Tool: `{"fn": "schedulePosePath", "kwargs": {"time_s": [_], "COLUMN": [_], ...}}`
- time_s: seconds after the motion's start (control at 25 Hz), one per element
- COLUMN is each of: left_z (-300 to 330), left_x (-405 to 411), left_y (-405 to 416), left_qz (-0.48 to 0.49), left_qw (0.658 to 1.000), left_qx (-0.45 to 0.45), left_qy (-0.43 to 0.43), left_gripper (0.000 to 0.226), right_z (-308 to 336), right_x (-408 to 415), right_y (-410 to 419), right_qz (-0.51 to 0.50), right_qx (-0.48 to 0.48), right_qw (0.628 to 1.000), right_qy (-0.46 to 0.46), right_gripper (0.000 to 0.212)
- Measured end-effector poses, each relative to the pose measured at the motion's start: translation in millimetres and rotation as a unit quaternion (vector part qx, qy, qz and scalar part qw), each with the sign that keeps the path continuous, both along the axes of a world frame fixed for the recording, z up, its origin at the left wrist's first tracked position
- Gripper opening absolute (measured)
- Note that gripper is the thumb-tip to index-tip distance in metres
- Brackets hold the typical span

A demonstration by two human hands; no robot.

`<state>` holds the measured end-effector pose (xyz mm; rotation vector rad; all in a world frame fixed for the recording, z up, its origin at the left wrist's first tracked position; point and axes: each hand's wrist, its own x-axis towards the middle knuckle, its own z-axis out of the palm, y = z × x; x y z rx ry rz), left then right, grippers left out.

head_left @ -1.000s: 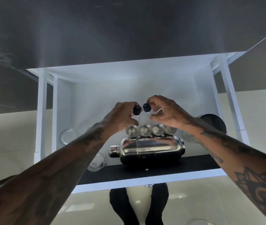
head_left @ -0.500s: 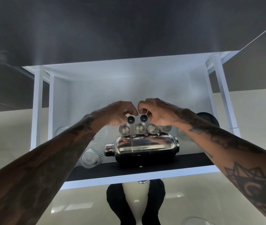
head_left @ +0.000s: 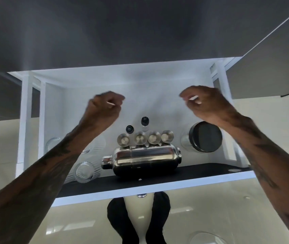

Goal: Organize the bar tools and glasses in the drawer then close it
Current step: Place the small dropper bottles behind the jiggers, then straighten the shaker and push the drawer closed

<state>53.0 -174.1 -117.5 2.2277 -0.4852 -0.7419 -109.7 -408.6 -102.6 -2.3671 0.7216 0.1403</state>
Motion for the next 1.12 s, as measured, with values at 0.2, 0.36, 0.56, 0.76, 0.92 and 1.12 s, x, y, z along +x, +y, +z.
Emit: {"fn": "schedulePosePath", "kwargs": {"time_s": [0.2, 0.36, 0.56, 0.76, 0.92, 1.12], "left_z": [42, 24, 7, 8, 15, 12], "left_x": [-90, -144, -165, -177, -177, -165], "left_y": [-64, -97, -84, -75, -43, 69], "left_qz": [-0.046, -0.084, -0.063, -0.034, -0.077, -0.117], "left_qw": [0.984, 0.979, 0.982, 0.982, 0.996, 0.962], "left_qx": [0.008, 0.082, 0.061, 0.046, -0.019, -0.023], "left_qy": [0.174, 0.164, 0.169, 0.18, 0.049, -0.246], "left_gripper": [0.02, 0.034, 0.039, 0.032, 0.022, 0.024], "right_z": [25, 11, -1, 4, 17, 25], "right_x": [-64, -70, -89, -98, -91, -92], "right_y": [-36, -30, -23, -12, 10, 139], "right_qz": [-0.009, -0.01, -0.023, -0.033, -0.024, -0.009], "right_qx": [0.034, 0.075, 0.093, 0.1, -0.01, -0.114], "right_qw": [0.978, 0.977, 0.98, 0.975, 0.973, 0.993], "right_qy": [0.207, 0.199, 0.176, 0.197, 0.23, -0.037], "right_gripper": [0.027, 0.026, 0.022, 0.023, 0.031, 0.022]}}
